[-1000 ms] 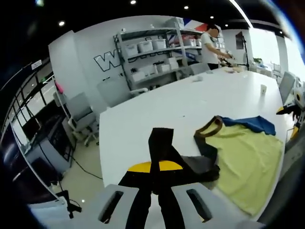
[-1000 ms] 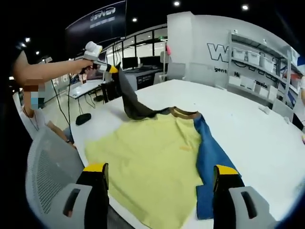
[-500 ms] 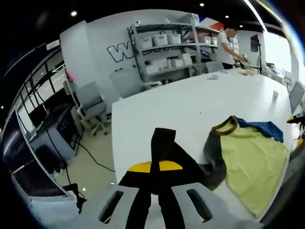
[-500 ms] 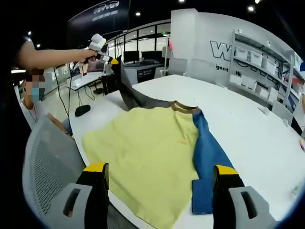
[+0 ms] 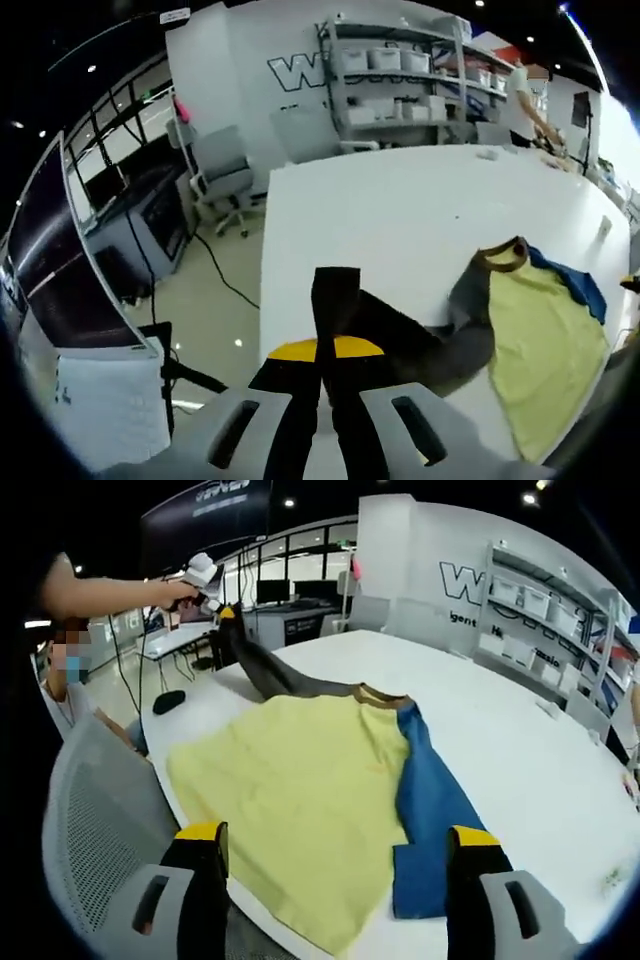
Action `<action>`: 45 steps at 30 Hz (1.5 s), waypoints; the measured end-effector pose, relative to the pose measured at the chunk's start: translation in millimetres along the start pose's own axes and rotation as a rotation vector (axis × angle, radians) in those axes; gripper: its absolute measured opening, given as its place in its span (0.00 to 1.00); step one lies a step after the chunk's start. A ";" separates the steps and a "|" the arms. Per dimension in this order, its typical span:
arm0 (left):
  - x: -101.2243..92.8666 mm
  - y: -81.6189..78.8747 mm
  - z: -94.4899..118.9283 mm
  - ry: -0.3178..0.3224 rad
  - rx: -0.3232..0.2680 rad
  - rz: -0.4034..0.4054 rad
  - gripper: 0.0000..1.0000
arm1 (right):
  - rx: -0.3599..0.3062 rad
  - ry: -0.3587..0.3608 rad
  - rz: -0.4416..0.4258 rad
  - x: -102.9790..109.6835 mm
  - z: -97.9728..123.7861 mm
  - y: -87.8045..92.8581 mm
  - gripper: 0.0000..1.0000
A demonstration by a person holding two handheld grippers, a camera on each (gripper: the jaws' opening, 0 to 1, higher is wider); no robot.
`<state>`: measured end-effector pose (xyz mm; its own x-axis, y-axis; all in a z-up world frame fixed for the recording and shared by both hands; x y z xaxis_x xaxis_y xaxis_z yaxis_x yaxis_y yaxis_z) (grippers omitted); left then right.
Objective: Fold the garment on the visible template until the final outline fits inside the template.
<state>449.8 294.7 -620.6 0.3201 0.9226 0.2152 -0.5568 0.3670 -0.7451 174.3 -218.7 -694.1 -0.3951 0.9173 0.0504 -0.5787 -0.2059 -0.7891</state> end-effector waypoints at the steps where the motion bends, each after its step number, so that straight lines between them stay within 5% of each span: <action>1: 0.2 4.2 0.5 -0.003 0.009 0.007 0.05 | -0.002 0.002 -0.001 -0.7 0.7 0.2 0.89; 12: -2.9 51.1 8.2 -0.004 0.069 0.057 0.05 | 0.003 0.011 -0.004 -3.7 1.9 1.8 0.88; 19: -11.8 61.2 13.3 0.002 0.063 0.044 0.05 | 0.004 0.012 -0.001 -3.2 1.3 1.8 0.88; 45: -55.1 37.4 23.6 0.091 0.052 0.033 0.05 | -0.001 0.003 0.007 -3.1 2.0 0.8 0.88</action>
<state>393.2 260.4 -645.4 0.3681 0.9204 0.1315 -0.6060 0.3448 -0.7168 173.6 -222.5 -693.7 -0.3965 0.9170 0.0431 -0.5755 -0.2117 -0.7899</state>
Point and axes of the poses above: the point that each gripper's makers call its tool centre point, and the gripper's own axes: z roughly backward along the fingers, x roughly to its left, y roughly out of its underside, the point moved 8 cm from there along z, roughly backward along the fingers, and after that the axes turned 7 degrees about -z, right-handed, at the moved point
